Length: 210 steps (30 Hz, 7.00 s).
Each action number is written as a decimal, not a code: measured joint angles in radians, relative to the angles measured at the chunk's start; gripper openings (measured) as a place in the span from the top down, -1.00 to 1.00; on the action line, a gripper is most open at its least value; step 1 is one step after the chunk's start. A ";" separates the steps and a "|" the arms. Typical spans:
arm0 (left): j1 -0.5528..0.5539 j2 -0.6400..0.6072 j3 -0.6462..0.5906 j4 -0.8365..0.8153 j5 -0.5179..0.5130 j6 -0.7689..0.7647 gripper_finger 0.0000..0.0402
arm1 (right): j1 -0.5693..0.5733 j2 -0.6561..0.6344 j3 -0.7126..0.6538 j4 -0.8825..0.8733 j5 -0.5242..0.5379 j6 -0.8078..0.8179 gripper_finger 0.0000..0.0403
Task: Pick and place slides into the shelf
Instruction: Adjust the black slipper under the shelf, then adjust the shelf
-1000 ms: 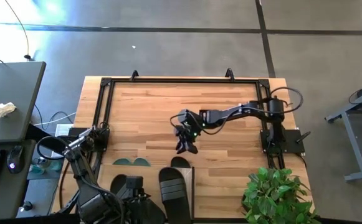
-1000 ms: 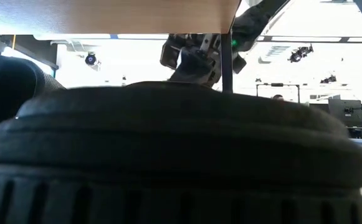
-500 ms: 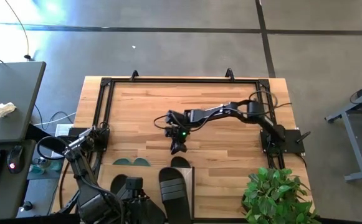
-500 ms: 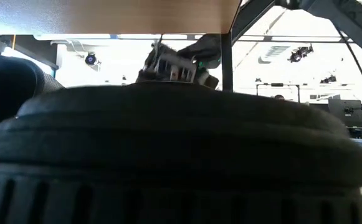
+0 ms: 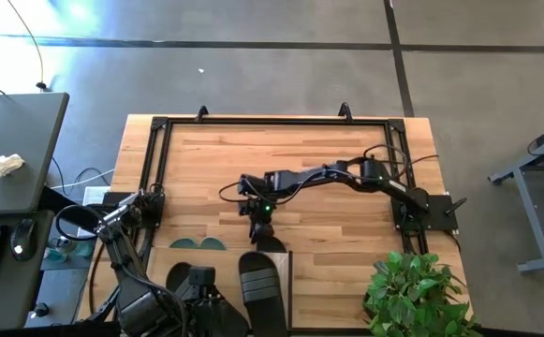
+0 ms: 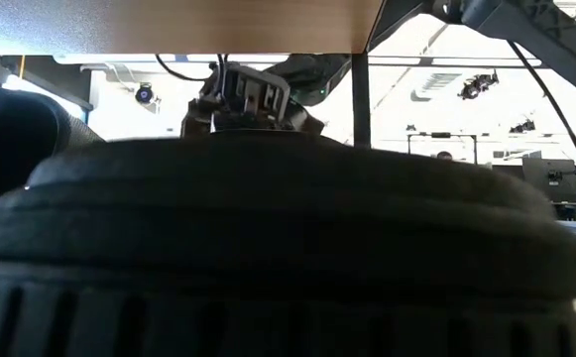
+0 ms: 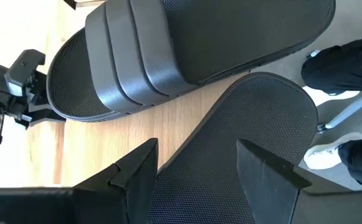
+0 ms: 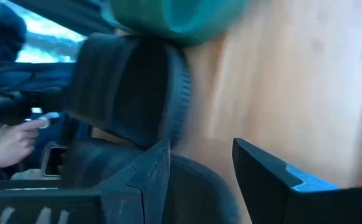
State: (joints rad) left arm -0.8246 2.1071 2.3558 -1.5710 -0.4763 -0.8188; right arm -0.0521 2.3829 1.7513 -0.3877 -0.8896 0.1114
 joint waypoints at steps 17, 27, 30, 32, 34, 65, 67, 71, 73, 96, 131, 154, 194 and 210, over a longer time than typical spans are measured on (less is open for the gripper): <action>0.000 0.000 0.000 0.000 -0.012 0.003 0.00 | 0.052 -0.003 0.000 0.094 -0.049 0.073 0.18; 0.000 0.000 0.000 0.000 -0.014 0.003 0.00 | 0.050 0.030 0.003 0.136 0.004 0.097 0.18; 0.000 0.000 0.000 0.000 -0.014 0.002 0.00 | 0.050 0.030 0.003 0.136 0.004 0.097 0.18; 0.000 0.000 0.000 0.000 -0.014 0.002 0.00 | 0.052 0.030 0.003 0.135 0.004 0.097 0.18; 0.000 0.000 0.000 0.000 -0.014 0.003 0.00 | 0.058 0.031 0.003 0.134 0.008 0.090 0.18; 0.001 0.000 0.000 0.000 -0.014 0.002 0.01 | 0.108 0.032 0.004 0.108 0.085 0.022 0.19; 0.001 0.000 0.000 0.000 -0.014 0.003 0.01 | 0.109 0.032 0.003 0.108 0.095 0.022 0.23; 0.001 0.000 0.000 0.000 -0.014 0.003 0.01 | 0.110 0.032 0.003 0.112 0.106 0.021 0.38; 0.001 0.000 0.000 0.000 -0.014 0.003 0.01 | 0.110 0.032 0.002 0.117 0.113 0.020 0.46; 0.000 0.000 0.000 0.000 -0.014 -0.001 0.01 | 0.098 0.035 0.001 0.158 0.187 -0.019 0.99; 0.000 0.000 0.000 0.000 -0.014 0.003 0.00 | 0.050 0.033 0.002 0.165 0.271 -0.068 1.00; 0.000 0.000 0.000 0.000 -0.062 0.011 0.00 | 0.044 0.026 0.002 0.171 0.364 -0.090 1.00; 0.000 0.000 0.000 0.001 -0.112 0.022 0.01 | 0.064 -0.036 0.001 0.135 0.598 -0.221 0.48; 0.000 0.000 0.000 0.001 -0.112 0.021 0.01 | 0.055 -0.084 0.001 0.125 0.702 -0.296 0.46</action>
State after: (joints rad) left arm -0.8242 2.1071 2.3562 -1.5700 -0.5880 -0.7979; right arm 0.0028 2.2992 1.7523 -0.2629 -0.1880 -0.1847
